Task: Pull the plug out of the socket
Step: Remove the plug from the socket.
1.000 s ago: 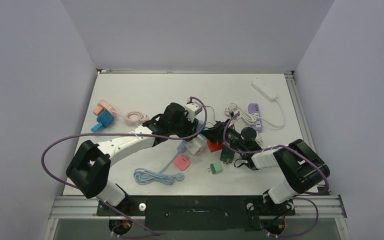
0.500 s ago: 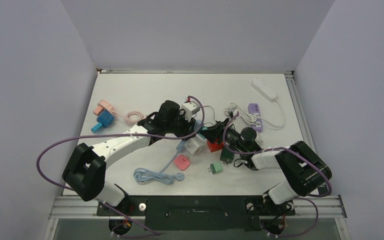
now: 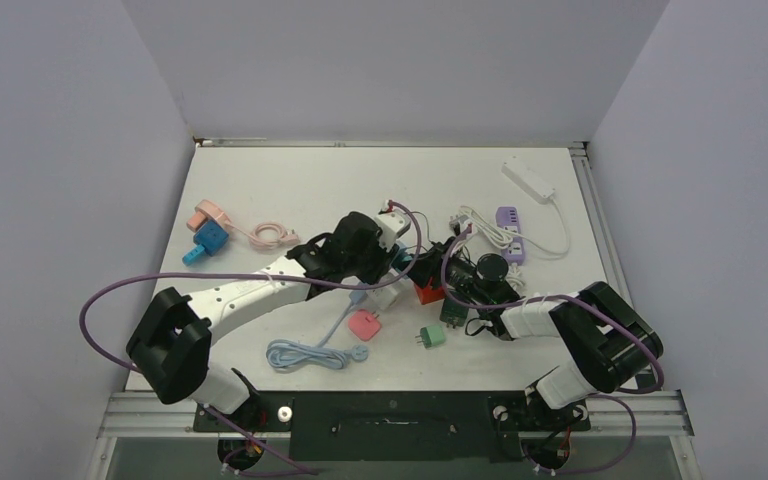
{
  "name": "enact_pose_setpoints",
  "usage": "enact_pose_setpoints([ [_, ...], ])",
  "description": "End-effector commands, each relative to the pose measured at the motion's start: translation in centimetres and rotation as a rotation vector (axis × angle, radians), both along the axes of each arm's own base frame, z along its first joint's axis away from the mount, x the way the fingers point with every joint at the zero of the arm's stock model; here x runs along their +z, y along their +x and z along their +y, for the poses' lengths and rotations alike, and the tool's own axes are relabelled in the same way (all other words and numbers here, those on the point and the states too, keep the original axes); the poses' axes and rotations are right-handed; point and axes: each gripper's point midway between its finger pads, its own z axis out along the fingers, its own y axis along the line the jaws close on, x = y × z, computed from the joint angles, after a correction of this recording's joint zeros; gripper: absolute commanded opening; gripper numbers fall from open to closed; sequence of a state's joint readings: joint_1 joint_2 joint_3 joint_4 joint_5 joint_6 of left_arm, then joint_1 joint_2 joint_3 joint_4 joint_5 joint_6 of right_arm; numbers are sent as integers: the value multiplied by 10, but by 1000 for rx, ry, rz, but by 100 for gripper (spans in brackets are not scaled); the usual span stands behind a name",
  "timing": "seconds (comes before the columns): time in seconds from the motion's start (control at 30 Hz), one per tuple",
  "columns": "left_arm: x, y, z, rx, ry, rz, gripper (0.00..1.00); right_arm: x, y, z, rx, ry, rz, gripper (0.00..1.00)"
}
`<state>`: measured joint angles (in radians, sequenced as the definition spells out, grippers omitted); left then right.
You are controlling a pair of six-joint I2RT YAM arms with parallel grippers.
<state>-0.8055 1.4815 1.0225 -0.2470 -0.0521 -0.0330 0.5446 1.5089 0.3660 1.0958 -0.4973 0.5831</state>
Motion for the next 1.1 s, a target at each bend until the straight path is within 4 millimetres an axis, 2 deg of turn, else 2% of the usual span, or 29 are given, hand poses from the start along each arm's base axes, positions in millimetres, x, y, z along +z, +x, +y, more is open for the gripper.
enact_pose_setpoints([
  [0.0,52,33,8,98,-60,-149,0,13,-3,5,34,1,-61,5],
  [0.2,79,0,-20,-197,-234,-77,0,9,-2,5,34,-8,-55,5],
  [0.33,104,-9,-18,-308,-366,-42,0,6,2,2,29,2,-32,5],
  [0.47,110,-6,-12,-306,-391,-46,0,6,4,-1,35,28,-23,5],
  [0.63,103,2,-11,-256,-357,-55,0,5,5,-2,26,21,-25,5],
  [0.8,79,28,9,-36,-185,-131,0,5,5,-1,5,-1,-30,5],
  [1.07,50,41,25,158,32,-195,0,9,0,4,-1,-27,-62,5],
])
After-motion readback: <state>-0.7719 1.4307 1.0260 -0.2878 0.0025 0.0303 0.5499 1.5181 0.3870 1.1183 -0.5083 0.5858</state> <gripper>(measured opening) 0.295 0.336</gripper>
